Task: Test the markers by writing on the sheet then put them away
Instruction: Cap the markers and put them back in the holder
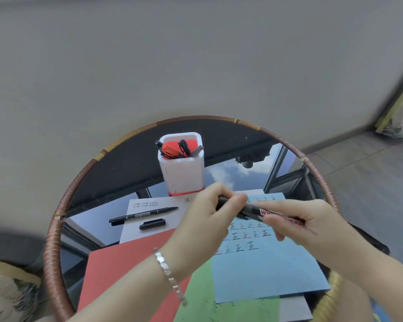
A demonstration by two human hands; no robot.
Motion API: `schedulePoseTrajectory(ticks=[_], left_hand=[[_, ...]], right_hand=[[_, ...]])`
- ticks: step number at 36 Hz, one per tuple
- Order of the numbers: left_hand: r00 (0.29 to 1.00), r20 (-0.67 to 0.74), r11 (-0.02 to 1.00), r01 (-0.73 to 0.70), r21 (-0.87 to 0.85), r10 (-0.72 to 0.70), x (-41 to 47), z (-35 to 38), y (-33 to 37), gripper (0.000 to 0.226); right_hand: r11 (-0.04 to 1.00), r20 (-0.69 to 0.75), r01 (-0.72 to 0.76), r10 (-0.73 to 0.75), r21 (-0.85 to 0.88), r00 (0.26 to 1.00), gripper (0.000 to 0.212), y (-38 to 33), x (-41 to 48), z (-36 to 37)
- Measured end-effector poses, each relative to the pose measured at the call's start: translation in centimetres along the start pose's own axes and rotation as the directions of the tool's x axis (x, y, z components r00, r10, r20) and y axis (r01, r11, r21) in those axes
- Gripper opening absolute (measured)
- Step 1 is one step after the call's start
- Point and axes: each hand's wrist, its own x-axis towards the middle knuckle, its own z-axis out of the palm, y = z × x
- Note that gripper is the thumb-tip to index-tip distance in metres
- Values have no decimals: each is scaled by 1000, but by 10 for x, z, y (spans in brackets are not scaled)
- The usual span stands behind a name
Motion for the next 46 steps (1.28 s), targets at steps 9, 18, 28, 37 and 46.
schedulePoseTrajectory(ticks=[9,18,28,37,46], left_hand=[[998,54,993,20,114,-27,31,55,6,14],[975,213,821,-68,567,-67,31,59,-11,14],[998,39,806,19,592,-52,11,2,-29,13],[956,-266,617,136,775,123,-17,-94,-63,15],[963,-239,487,152,860,123,-18,-139,-85,20]], right_hand=[[954,-149,-81,39,-289,988,26,30,-16,-21],[823,-479,-514,359,-243,801,25,126,-31,-105],[746,-403,-566,425,-351,810,27,127,-12,-87],[908,-90,-155,130,-390,987,19,14,23,-15],[919,167,-2,74,-395,983,20,-28,47,60]])
